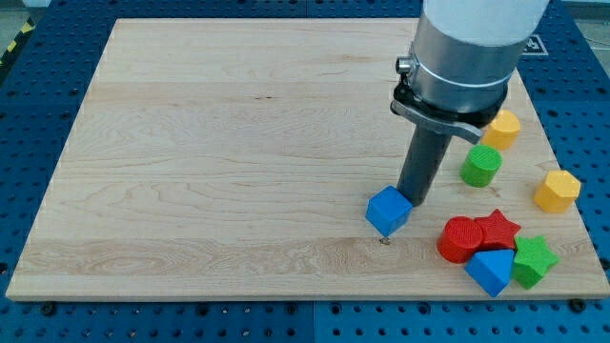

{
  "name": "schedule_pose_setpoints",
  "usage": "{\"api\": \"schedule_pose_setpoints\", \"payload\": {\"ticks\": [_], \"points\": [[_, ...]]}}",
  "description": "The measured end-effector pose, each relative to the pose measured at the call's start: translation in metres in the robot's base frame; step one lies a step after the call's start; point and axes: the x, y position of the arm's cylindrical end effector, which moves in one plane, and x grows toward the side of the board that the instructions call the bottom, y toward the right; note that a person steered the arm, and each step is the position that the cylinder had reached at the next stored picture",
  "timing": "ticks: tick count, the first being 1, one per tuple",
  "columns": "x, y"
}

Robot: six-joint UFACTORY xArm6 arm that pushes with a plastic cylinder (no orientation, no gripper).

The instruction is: Move the blue cube bottom left to the red circle

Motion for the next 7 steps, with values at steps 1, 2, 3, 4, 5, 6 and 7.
{"api": "schedule_pose_setpoints", "payload": {"ticks": [1, 2, 3, 4, 5, 6, 7], "points": [[-0.029, -0.014], [-0.015, -0.039], [0.024, -0.039], [0.051, -0.039], [0.06, -0.04], [0.06, -0.063], [0.062, -0.061]]}}
